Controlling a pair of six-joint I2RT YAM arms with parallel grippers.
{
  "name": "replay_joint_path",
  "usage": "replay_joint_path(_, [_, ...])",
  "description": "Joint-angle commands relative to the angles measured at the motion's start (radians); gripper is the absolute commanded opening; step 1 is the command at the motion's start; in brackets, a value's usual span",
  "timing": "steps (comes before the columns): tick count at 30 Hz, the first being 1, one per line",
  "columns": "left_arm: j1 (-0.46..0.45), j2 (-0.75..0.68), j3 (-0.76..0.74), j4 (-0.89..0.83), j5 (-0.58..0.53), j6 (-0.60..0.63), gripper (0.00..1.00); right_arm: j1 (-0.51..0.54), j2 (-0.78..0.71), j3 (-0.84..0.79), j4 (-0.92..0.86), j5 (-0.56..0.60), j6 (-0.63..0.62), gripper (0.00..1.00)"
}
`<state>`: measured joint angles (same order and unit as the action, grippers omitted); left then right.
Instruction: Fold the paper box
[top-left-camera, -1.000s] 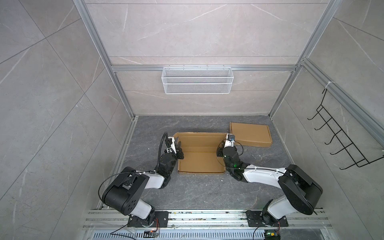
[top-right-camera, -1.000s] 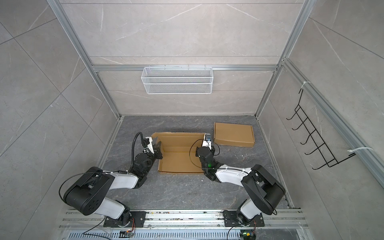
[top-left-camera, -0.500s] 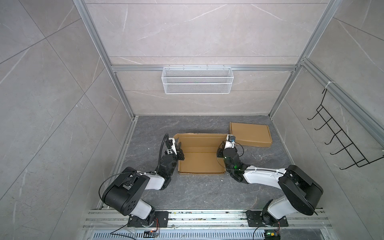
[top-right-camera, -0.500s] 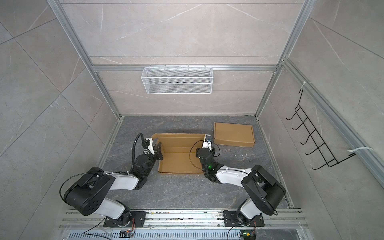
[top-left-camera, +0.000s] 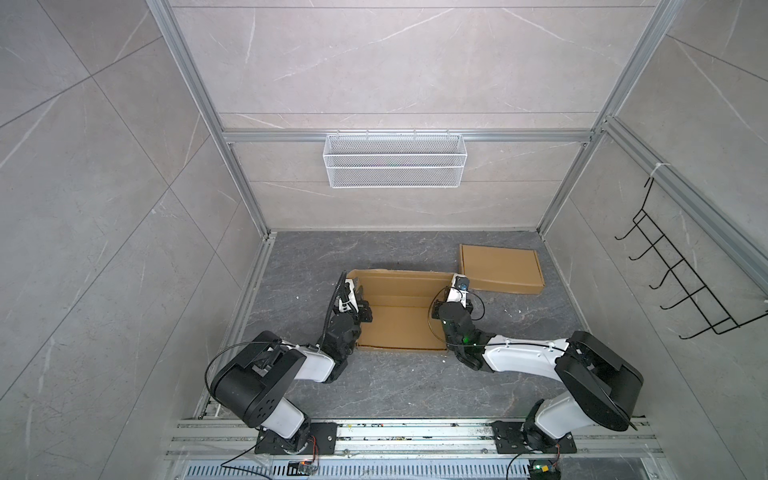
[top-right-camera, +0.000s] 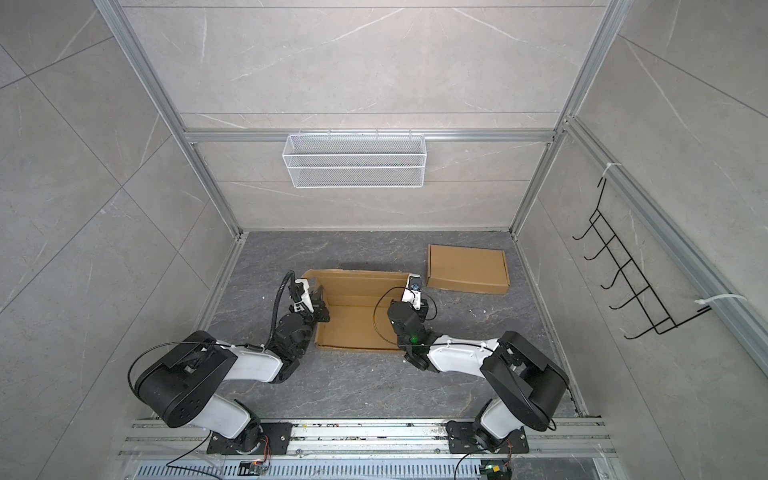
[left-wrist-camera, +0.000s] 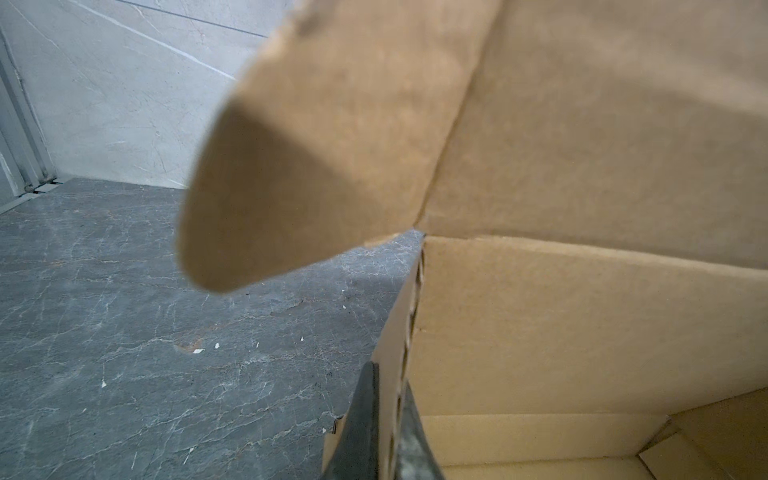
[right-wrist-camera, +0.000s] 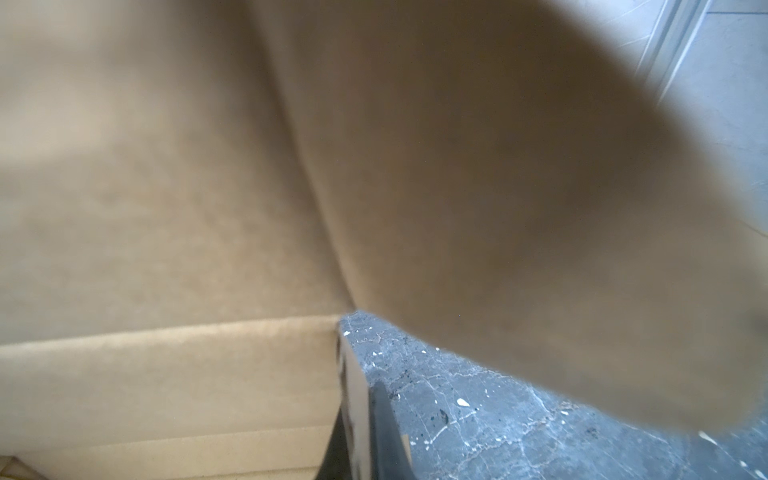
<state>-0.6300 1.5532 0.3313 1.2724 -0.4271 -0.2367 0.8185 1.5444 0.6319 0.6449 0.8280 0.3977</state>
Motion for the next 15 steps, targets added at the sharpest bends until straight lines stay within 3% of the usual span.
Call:
replay_joint_path(1, [-0.057,0.058,-0.033,-0.03,0.099,0.023,0.0,0.044,0.039,-0.029,-0.08,-0.094,0.038,0.0])
replay_joint_path(15, [-0.073,0.077,-0.088,0.002,0.12,0.04,0.0,0.046,0.02,-0.064,-0.097,-0.124,0.026,0.0])
